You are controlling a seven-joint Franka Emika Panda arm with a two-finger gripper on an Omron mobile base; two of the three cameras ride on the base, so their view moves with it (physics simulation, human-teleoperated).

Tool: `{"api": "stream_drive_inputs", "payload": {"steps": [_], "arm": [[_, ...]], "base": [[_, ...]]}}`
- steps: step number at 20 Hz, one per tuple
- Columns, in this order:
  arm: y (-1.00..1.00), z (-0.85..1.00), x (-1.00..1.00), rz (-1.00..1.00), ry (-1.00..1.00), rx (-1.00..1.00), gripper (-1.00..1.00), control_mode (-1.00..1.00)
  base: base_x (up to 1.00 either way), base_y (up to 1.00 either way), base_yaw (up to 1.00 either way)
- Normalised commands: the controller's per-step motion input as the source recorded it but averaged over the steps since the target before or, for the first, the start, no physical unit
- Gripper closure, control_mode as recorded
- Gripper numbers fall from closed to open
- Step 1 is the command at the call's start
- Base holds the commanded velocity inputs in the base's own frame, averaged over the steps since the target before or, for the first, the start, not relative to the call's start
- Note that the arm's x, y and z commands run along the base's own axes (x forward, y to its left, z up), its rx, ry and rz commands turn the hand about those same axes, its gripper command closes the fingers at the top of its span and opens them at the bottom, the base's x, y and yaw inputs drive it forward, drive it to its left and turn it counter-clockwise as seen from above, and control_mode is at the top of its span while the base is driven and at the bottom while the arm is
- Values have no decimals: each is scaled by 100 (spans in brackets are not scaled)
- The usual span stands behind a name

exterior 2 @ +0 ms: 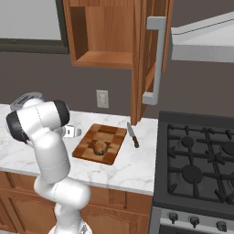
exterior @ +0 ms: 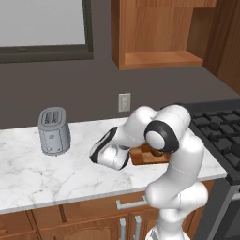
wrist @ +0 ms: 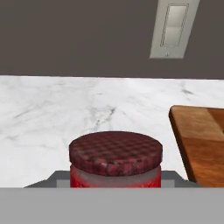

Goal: Pick the bread, place it on the cutting board, pick the jam, place it on the counter, and close the cabinet.

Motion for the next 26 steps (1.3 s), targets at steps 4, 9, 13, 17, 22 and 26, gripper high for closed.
{"api": "stream_drive_inputs", "payload": {"steps": [4,9,13,17,22,26], "arm": [[0,-29,0,0,-4,0,100,-100],[0,-33,0,0,-5,0,100,-100],[0,-34,0,0,-5,0,100,-100],[0,-32,0,0,-4,0,100,-100],[0,-34,0,0,-11,0,100,-100],[0,-32,0,0,-20,0,100,-100]], "base": [[0,0,0],[0,0,0],[0,0,0],[0,0,0],[0,0,0],[0,0,0]]}}
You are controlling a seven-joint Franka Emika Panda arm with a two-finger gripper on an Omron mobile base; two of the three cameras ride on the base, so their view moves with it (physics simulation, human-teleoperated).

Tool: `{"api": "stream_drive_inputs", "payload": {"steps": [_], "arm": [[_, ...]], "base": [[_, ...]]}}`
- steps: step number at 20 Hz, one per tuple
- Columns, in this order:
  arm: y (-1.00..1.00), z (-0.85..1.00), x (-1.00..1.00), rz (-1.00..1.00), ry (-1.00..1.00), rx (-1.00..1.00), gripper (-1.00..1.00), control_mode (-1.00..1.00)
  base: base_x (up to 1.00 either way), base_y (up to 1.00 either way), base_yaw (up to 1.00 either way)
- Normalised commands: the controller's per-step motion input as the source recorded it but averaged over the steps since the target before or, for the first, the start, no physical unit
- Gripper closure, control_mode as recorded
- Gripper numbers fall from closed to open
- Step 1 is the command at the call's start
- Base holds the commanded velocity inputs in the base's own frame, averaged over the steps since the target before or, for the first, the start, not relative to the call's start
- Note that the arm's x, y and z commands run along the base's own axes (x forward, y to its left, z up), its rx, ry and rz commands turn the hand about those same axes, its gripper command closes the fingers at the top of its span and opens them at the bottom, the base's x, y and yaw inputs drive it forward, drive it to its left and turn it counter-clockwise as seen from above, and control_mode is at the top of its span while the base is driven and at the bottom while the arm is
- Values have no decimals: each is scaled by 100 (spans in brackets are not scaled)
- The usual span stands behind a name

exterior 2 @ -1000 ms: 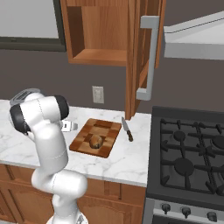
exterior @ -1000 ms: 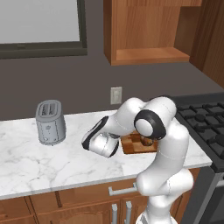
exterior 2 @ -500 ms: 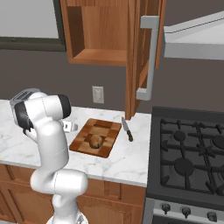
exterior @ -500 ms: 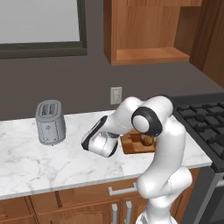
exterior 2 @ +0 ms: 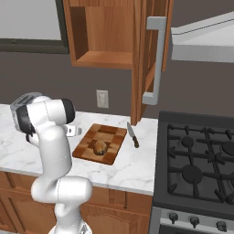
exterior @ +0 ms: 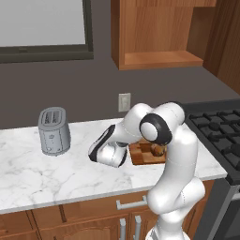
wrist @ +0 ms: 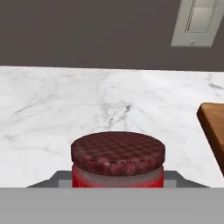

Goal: Pick the bread, place it on the cutting board, pick the jam, place it on the counter, and close the cabinet.

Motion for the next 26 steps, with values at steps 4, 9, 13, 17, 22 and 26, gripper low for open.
{"api": "stream_drive_inputs", "payload": {"steps": [4,9,13,17,22,26], "arm": [[0,-31,0,0,-22,0,100,-100],[0,-34,0,0,-17,0,100,-100],[0,-31,0,0,-16,0,100,-100],[0,-31,0,0,-16,0,100,-100],[0,-34,0,0,-15,0,100,-100],[0,-34,0,0,-14,0,100,-100]], "base": [[0,0,0],[0,0,0],[0,0,0],[0,0,0],[0,0,0],[0,0,0]]}}
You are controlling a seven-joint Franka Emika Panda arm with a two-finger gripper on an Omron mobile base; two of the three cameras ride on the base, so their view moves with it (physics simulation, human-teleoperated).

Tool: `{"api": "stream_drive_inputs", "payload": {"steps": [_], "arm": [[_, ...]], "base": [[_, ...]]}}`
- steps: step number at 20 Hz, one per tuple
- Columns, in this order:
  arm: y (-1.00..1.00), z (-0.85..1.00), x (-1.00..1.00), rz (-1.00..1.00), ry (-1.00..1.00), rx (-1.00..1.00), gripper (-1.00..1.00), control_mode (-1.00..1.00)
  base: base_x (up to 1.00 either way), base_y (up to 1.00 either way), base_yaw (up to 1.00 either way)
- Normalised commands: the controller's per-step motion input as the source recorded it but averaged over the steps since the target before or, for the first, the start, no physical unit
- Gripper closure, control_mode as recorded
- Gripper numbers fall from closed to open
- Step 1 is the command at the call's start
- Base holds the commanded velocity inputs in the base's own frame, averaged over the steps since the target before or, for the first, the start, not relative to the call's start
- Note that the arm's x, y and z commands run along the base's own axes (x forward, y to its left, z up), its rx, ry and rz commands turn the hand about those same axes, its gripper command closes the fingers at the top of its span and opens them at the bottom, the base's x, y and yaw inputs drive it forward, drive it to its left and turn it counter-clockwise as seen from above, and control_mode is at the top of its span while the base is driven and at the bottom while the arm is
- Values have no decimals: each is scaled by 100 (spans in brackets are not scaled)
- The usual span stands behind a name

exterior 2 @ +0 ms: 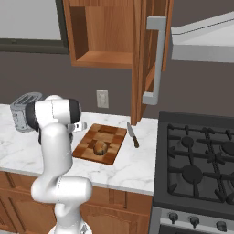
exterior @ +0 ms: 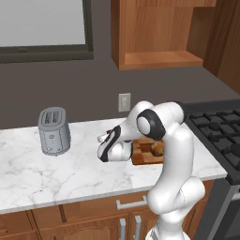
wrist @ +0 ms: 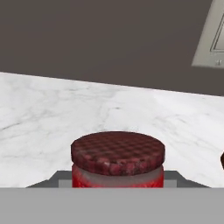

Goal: Pick the bread, place it on the cutting board, pick the jam, place it on the counter, and close the cabinet.

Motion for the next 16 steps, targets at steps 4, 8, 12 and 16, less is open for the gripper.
{"api": "stream_drive_inputs", "payload": {"steps": [4,8,12,16], "arm": [[1,-34,0,0,-13,0,100,-100],[6,-33,2,0,-11,0,100,-100],[8,-33,4,0,-9,0,100,-100],[4,-37,1,0,-8,0,100,-100]], "base": [[0,0,0],[0,0,0],[0,0,0],[0,0,0]]}}
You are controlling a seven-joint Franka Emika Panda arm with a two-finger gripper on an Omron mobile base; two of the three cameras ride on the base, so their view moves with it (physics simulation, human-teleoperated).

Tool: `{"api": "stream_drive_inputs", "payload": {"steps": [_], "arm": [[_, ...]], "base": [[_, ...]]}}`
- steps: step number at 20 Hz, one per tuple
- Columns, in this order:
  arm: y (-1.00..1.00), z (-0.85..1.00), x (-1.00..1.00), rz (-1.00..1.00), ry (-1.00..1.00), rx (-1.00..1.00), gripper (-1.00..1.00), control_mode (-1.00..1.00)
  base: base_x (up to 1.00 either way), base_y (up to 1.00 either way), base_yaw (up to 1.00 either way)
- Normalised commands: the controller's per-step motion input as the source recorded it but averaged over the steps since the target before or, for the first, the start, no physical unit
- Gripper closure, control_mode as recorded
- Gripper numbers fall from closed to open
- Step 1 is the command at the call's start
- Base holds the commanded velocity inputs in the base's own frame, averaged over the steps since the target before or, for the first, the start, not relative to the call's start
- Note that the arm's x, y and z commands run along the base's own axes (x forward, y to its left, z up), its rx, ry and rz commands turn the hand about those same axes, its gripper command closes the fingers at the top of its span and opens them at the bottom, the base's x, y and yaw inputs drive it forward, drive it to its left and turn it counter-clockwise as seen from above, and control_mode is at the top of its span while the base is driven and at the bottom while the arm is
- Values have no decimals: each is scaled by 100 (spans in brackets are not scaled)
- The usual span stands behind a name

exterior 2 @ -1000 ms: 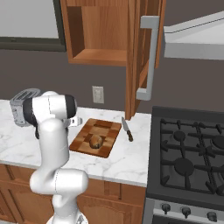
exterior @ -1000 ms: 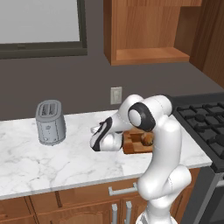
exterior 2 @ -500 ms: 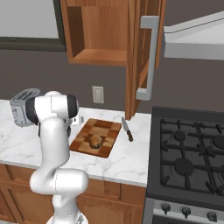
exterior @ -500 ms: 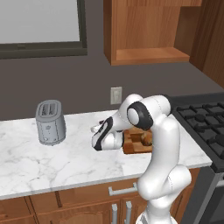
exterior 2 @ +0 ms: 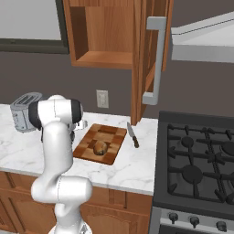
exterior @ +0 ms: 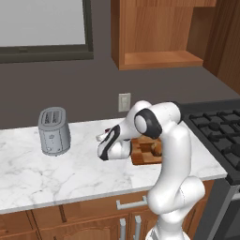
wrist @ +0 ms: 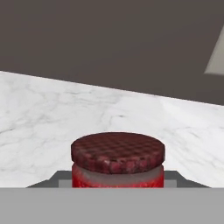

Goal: Pick the bread, place it on the cutting board, pick the jam, place it on the counter, and close the cabinet.

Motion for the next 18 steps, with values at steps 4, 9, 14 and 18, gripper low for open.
{"api": "stream_drive_inputs", "payload": {"steps": [4,9,14,18], "arm": [[0,-36,0,0,-3,0,100,-100],[0,-34,0,0,-2,0,100,-100],[6,-40,3,0,-5,0,100,-100],[6,-38,8,0,-5,0,100,-100]], "base": [[0,0,0],[0,0,0],[0,0,0],[0,0,0]]}}
